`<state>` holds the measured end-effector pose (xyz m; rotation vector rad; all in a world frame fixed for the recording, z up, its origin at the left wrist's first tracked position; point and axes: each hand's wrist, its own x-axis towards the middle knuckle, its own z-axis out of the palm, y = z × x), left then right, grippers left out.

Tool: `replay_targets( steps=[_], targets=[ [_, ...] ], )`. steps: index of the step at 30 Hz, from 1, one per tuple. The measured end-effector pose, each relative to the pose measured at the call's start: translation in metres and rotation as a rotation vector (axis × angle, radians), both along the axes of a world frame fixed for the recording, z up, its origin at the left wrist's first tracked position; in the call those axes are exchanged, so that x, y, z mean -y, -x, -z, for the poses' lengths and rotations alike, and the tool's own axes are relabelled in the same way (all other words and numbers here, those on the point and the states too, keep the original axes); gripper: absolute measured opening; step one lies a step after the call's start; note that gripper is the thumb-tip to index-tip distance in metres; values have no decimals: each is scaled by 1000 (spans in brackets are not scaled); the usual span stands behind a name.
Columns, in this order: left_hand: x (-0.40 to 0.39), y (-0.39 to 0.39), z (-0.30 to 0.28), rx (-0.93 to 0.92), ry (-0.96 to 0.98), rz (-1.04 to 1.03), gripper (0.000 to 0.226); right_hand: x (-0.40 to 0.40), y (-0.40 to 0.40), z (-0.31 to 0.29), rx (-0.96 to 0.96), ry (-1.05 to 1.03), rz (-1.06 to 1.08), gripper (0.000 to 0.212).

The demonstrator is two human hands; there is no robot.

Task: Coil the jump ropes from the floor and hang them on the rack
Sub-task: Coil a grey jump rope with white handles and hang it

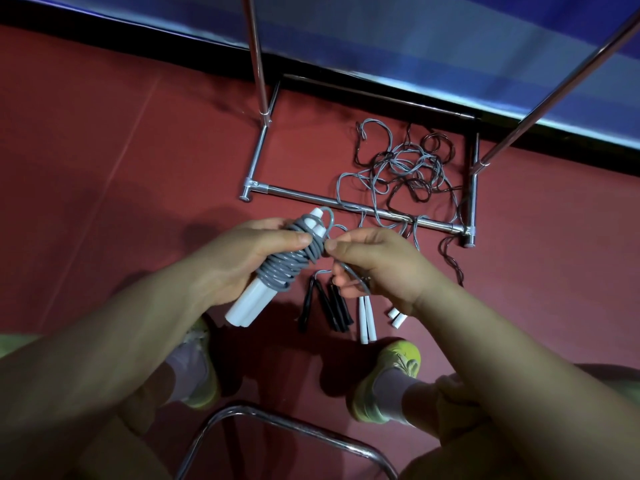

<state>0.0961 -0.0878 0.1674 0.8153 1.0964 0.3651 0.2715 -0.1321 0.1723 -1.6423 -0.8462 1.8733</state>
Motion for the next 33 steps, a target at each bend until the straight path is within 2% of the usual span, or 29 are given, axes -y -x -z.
replay_targets(
  steps=[4, 7, 10, 17, 19, 22, 25, 29, 31, 33],
  targets=[
    [-7, 3, 3, 6, -11, -84, 23, -2, -1, -6, -47, 1, 59, 10],
    [-3, 1, 4, 37, 22, -131, 28, 0, 1, -5, 42, -43, 31, 9],
    [2, -2, 4, 48, 45, -132, 32, 1, 0, -3, 114, -25, 3, 14],
    [0, -2, 2, 47, 27, -155, 30, 2, -1, -6, 74, 16, 66, 19],
    [-1, 0, 2, 59, 60, -163, 30, 2, -1, -7, 68, -2, 123, 26],
    [-6, 3, -1, 111, 159, -216, 33, -1, -1, -5, 0, -124, 231, 31],
    [-8, 5, -3, 149, 216, -238, 32, -1, -1, -6, -84, -293, 260, 19],
    [-3, 1, 1, 68, 242, -156, 31, 2, 2, -8, -94, -439, 194, 5],
    [-1, -1, 2, 27, 231, -121, 24, 3, 3, -7, -48, -504, 132, 12],
    [0, -2, 3, 16, 224, -82, 28, 5, 3, -6, -4, -547, 60, 17]
  ],
)
